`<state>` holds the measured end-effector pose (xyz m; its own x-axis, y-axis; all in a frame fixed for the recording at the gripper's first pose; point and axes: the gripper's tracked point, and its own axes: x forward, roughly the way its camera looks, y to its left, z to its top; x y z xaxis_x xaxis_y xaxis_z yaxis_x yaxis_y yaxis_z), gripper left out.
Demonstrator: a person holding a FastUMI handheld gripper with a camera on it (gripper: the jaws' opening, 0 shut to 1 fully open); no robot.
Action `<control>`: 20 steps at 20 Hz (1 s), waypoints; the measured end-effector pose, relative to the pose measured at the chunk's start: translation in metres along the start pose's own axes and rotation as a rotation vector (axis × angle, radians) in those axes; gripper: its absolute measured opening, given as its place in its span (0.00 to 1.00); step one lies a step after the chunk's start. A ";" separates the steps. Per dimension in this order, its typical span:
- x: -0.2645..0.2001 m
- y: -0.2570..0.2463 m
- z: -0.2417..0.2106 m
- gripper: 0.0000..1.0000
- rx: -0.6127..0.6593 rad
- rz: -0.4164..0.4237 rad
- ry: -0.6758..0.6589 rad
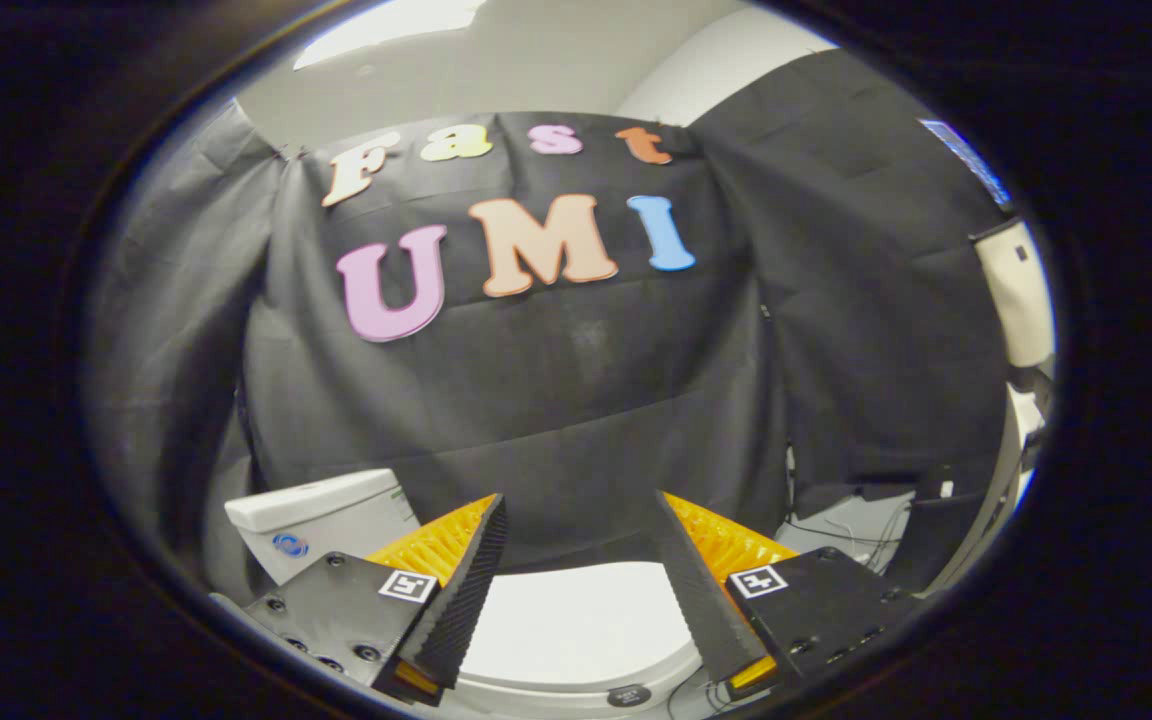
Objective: Open the toilet lid.
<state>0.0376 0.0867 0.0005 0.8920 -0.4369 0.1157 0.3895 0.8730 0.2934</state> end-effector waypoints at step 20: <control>-0.066 -0.068 -0.227 0.72 0.949 -0.575 0.155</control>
<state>0.0044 0.1053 -0.2423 0.6804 -0.6328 -0.3696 0.4790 0.0023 0.8778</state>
